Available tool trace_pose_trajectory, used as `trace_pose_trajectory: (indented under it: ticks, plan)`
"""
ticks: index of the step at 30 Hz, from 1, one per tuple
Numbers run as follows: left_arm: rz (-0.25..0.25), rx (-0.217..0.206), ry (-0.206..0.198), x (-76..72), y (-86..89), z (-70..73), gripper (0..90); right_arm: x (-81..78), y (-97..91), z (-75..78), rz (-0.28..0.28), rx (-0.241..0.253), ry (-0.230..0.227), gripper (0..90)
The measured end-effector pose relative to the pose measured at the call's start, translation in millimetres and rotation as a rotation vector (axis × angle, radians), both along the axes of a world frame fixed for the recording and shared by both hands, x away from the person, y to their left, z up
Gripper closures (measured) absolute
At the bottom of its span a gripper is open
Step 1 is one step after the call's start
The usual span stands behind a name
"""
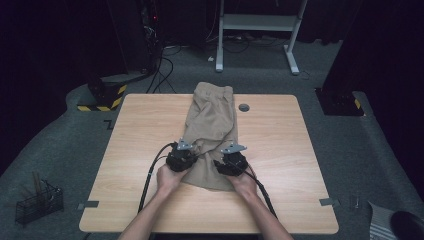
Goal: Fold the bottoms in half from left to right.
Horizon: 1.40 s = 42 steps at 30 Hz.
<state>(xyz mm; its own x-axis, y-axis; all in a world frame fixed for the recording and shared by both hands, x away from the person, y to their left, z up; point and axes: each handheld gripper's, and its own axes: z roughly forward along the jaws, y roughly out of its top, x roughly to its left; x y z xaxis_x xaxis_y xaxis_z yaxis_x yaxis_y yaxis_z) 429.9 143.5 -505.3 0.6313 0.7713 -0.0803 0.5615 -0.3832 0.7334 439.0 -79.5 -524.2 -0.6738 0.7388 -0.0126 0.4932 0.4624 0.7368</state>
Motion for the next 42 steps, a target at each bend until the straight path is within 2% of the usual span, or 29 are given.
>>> trace_pose_trajectory:
  ticks: [1,2,3,4,5,6,9,10,11,12,15,17,20,23,28,31,35,40,42]
  plan:
    - [-0.024,-0.032,-0.009,-7.6,-4.0,6.2,87.9,-0.4,-1.0,0.0,0.005,0.005,0.004,46.2]
    - [-0.050,-0.033,-0.034,-14.5,-8.7,11.4,87.9,-1.7,-3.8,0.5,0.004,0.015,0.015,46.0]
    - [-0.104,-0.014,-0.070,-25.7,-18.6,18.9,87.9,-3.0,-6.9,1.2,0.000,0.021,0.024,46.0]
    - [-0.146,0.009,-0.086,-32.6,-28.1,21.7,87.8,-6.4,-13.2,2.6,-0.008,0.036,0.033,46.2]
    - [-0.182,0.051,-0.100,-37.2,-38.1,21.3,87.7,-9.6,-19.1,4.2,-0.009,0.037,0.026,46.5]
    - [-0.206,0.096,-0.107,-39.2,-47.3,17.0,87.6,-13.4,-24.9,6.2,-0.014,0.034,0.019,46.8]
    - [-0.234,0.191,-0.076,-39.1,-65.8,-6.1,84.4,-25.5,-41.2,12.6,-0.030,0.026,-0.009,48.8]
    - [-0.239,0.176,-0.098,-41.8,-66.7,-8.8,83.6,-28.7,-45.4,14.5,-0.029,0.017,-0.025,49.2]
    - [-0.238,0.167,-0.095,-42.3,-66.7,-8.9,82.5,-31.9,-48.4,16.2,-0.026,0.007,-0.039,49.8]
    - [-0.230,0.147,-0.079,-42.7,-65.4,-8.3,80.6,-33.5,-50.2,17.3,-0.021,0.000,-0.049,50.2]
    - [-0.195,0.120,-0.075,-44.4,-60.1,-5.0,64.6,-38.8,-53.3,20.6,-0.012,0.007,-0.053,51.3]
    - [-0.177,0.095,-0.095,-48.6,-53.8,1.1,56.2,-39.7,-53.9,21.2,-0.009,0.008,-0.059,52.1]
    - [-0.146,0.033,-0.132,-59.7,-37.8,13.5,47.1,-39.0,-56.6,19.5,-0.016,0.019,-0.049,53.6]
    - [-0.081,-0.005,-0.147,-67.6,-19.0,18.6,43.1,-41.1,-58.7,20.6,-0.010,0.052,-0.042,54.5]
    - [0.049,-0.020,-0.118,-67.2,11.1,10.2,38.6,-47.9,-57.4,27.5,0.026,0.088,-0.055,54.6]
    - [0.105,-0.036,-0.105,-68.0,26.1,5.3,37.0,-52.9,-56.7,36.4,0.043,0.133,-0.075,55.0]
    - [0.122,-0.039,-0.092,-74.7,34.3,0.0,32.7,-57.2,-49.1,48.7,0.084,0.176,-0.093,54.8]
    - [0.144,-0.033,-0.094,-84.9,35.2,-7.5,25.2,-54.7,-33.3,47.0,0.122,0.163,-0.056,55.1]
    - [0.137,-0.040,-0.084,-84.1,35.3,-10.0,23.8,-52.0,-25.9,41.2,0.132,0.140,-0.028,61.1]
